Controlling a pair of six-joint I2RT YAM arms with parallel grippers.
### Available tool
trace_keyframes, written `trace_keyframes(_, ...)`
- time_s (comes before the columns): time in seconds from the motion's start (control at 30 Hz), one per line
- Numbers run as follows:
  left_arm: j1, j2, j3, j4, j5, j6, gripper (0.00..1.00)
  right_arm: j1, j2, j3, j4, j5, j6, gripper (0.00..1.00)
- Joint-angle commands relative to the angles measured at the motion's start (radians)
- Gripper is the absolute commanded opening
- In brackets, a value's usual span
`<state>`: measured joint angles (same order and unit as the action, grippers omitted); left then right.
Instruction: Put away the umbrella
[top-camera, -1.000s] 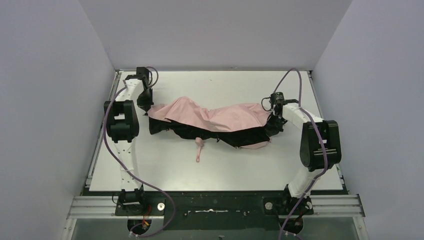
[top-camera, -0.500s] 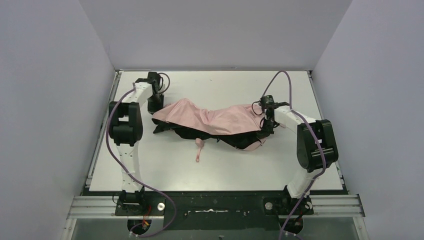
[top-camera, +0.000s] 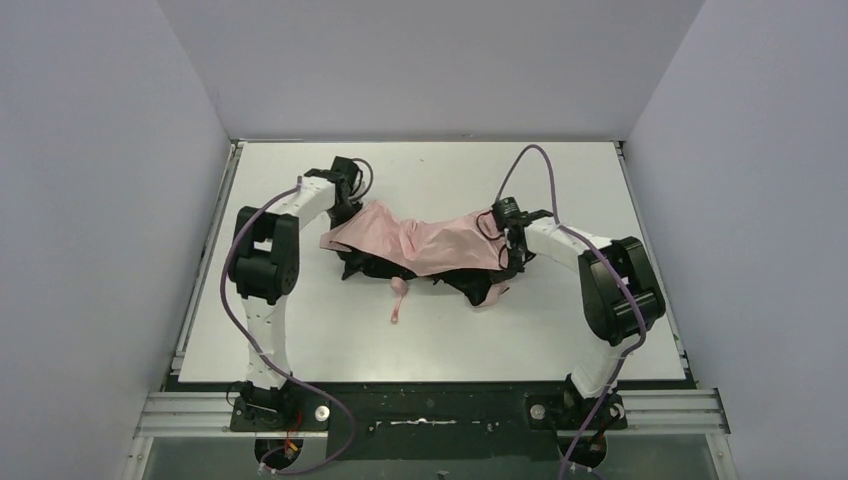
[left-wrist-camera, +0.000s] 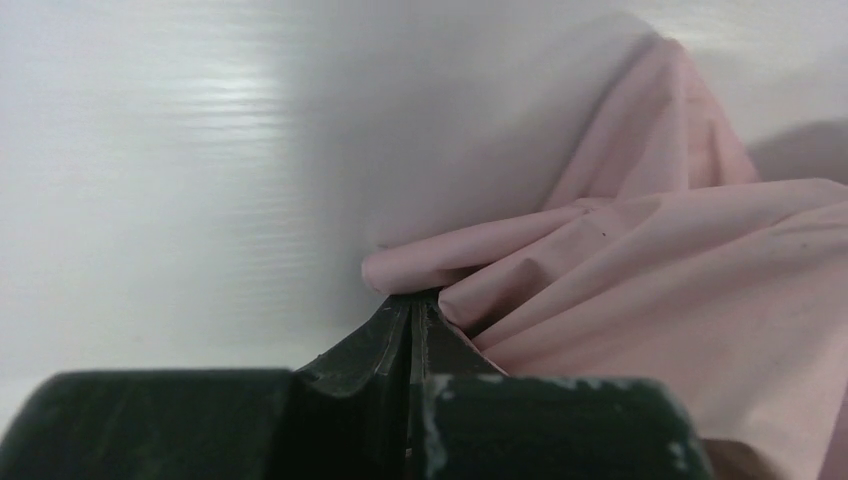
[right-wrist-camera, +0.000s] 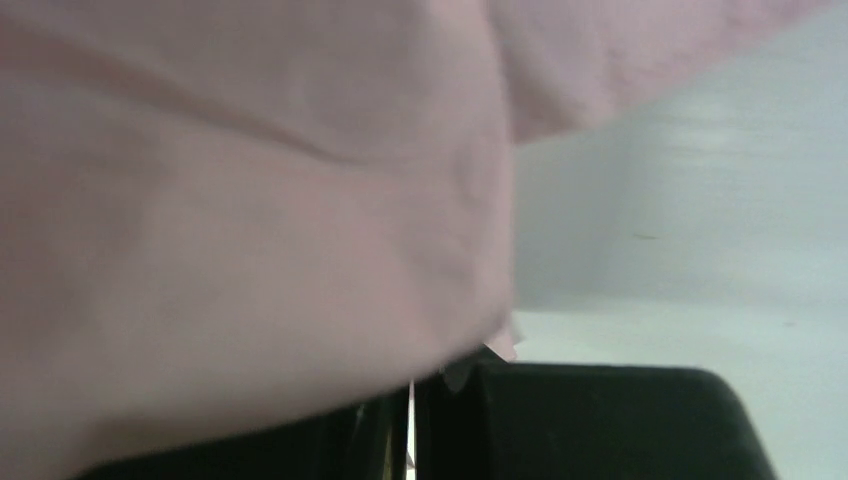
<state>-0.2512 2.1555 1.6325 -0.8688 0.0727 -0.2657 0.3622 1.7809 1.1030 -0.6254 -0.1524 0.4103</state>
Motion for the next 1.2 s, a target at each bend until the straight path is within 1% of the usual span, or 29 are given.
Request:
trace_keyframes(0.0, -0.085, -0.001, -0.083, 0.135, 0.09, -0.13, 0.0, 0.095, 0.012, 0.033, 0.063, 0.028, 0.065, 0.01)
trace_keyframes(0.1, -0.144, -0.014, -0.109, 0.191, 0.104, -0.19, 0.0, 0.151, 0.02, 0.037, 0.099, 0.044, 0.105, 0.02)
trace_keyframes(0.27, -0.248, -0.026, -0.126, 0.253, 0.11, -0.255, 0.0, 0.217, 0.041, 0.035, 0.188, 0.028, 0.173, 0.06)
trace_keyframes(0.4, -0.311, -0.032, -0.151, 0.305, 0.121, -0.291, 0.0, 0.238, 0.044, 0.009, 0.297, -0.013, 0.217, 0.07)
trace_keyframes(0.47, -0.333, -0.034, -0.168, 0.34, 0.138, -0.299, 0.0, 0.245, 0.04, -0.006, 0.361, -0.051, 0.218, 0.09)
trace_keyframes(0.53, -0.348, -0.036, -0.178, 0.361, 0.146, -0.296, 0.0, 0.255, 0.037, -0.005, 0.38, -0.065, 0.205, 0.1)
trace_keyframes(0.7, -0.328, -0.077, -0.198, 0.334, 0.085, -0.27, 0.0, 0.264, -0.036, -0.033, 0.314, 0.022, 0.172, 0.14)
trace_keyframes(0.93, -0.218, -0.143, -0.193, 0.287, 0.066, -0.203, 0.0, 0.26, -0.186, -0.075, 0.081, 0.237, 0.12, 0.25)
trace_keyframes(1.17, -0.175, -0.18, -0.187, 0.256, 0.051, -0.153, 0.07, 0.202, -0.331, -0.13, -0.034, 0.334, 0.114, 0.42)
